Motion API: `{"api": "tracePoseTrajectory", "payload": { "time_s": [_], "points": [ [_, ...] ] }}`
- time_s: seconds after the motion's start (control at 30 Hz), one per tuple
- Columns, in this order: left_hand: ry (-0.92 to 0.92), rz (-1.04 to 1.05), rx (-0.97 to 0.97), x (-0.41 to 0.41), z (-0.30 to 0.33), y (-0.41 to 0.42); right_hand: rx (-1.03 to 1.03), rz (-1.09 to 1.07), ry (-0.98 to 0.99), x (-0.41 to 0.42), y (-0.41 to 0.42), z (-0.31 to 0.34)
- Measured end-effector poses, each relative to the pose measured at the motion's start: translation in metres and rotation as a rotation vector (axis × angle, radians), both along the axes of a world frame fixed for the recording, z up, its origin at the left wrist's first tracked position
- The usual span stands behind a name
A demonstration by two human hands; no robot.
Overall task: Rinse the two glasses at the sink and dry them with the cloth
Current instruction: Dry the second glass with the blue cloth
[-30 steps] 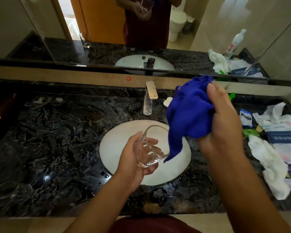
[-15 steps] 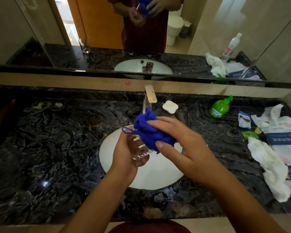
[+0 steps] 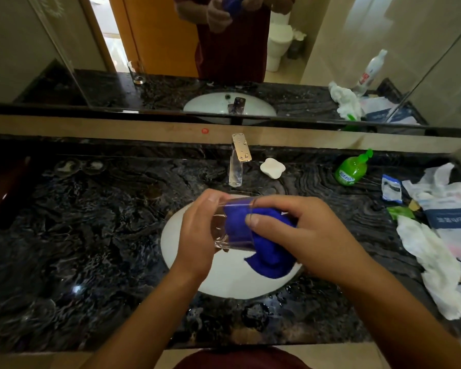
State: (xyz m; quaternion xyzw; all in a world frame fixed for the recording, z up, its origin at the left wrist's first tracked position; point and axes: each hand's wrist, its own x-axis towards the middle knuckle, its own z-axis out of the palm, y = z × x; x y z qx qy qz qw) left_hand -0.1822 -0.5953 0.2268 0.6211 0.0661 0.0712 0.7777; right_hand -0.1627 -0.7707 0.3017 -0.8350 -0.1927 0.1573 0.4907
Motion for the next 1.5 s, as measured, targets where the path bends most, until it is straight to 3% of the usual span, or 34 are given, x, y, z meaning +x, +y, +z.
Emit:
{"api": "tracePoseTrajectory", "payload": {
  "time_s": [0.1, 0.17, 0.27, 0.43, 0.5, 0.57, 0.77, 0.83, 1.0, 1.13, 1.33, 1.5],
  "points": [
    [0.239, 0.104, -0.148, 0.0, 0.006, -0.003, 0.279, -0.02, 0.244, -0.004, -0.011, 0.005],
    [0.352, 0.188, -0.217, 0.005, 0.01, -0.001, 0.223, -0.002, 0.091, -0.004, -0.017, 0.005],
    [0.308, 0.164, -0.13, 0.009, 0.012, 0.003, -0.112, 0.067, -0.295, -0.002, -0.015, -0.007],
    [0.155, 0.041, 0.078, 0.007, 0.008, -0.002, -0.295, 0.001, -0.485, 0.006, -0.004, -0.019],
    [0.039, 0.045, 0.113, 0.008, 0.008, -0.003, -0.256, -0.096, -0.524, 0.003, 0.001, -0.023],
    [-0.09, 0.056, 0.185, 0.01, 0.01, -0.001, -0.146, -0.189, -0.453, -0.001, 0.005, -0.027],
    [-0.26, 0.223, 0.363, 0.018, 0.016, 0.005, 0.338, -0.31, 0.144, 0.006, 0.004, -0.012],
    [-0.338, 0.267, 0.426, 0.017, 0.014, 0.008, 0.336, -0.35, 0.186, 0.007, 0.0, -0.007],
    [-0.552, 0.248, 0.67, 0.018, 0.006, 0.01, 0.099, -0.159, 0.504, 0.018, 0.001, -0.008],
    [-0.674, 0.235, 0.756, 0.02, -0.004, 0.012, 0.244, -0.092, 0.635, 0.031, -0.001, -0.003],
    [-0.71, 0.218, 0.612, 0.019, 0.0, 0.011, 0.283, 0.029, 0.594, 0.034, 0.007, -0.008],
    [-0.479, 0.212, 0.358, 0.014, 0.009, 0.0, 0.106, 0.134, 0.234, 0.029, 0.007, 0.004]
  ]
}}
